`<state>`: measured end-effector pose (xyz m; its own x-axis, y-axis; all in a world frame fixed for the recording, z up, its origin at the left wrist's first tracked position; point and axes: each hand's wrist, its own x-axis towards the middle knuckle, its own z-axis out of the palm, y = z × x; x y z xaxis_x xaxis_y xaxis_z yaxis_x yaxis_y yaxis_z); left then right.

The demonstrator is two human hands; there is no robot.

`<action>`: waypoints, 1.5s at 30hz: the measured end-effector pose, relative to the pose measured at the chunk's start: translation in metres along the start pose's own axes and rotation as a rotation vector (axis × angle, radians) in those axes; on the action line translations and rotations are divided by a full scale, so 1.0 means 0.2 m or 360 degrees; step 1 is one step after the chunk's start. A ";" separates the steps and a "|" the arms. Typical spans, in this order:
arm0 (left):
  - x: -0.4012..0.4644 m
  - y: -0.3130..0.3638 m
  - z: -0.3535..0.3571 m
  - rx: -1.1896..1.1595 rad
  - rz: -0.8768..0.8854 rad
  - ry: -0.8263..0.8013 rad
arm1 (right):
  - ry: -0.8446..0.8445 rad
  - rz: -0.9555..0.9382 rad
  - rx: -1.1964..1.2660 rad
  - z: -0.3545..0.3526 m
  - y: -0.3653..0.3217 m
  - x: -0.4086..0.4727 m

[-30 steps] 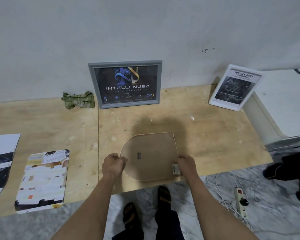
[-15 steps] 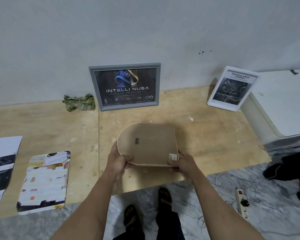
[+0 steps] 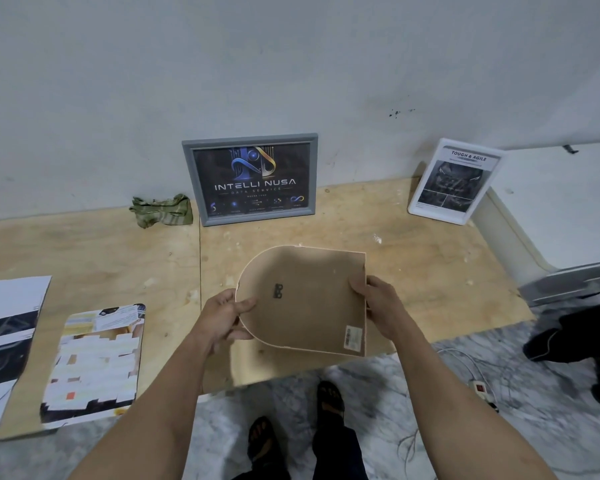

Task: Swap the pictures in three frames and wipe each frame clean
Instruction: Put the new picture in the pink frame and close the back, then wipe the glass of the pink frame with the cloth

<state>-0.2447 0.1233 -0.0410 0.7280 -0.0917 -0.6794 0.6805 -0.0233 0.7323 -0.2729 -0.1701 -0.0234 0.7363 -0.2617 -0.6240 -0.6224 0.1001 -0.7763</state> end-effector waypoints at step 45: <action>-0.20 0.43 -0.30 -0.0568 0.0424 0.0631 | -0.0306 -0.0971 -0.1077 0.74 -0.60 0.14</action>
<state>-0.2094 0.1851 0.0460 0.8061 0.3319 -0.4899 0.4061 0.2919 0.8660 -0.1380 -0.0475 0.0399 0.9807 0.0849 -0.1761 -0.0909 -0.5993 -0.7953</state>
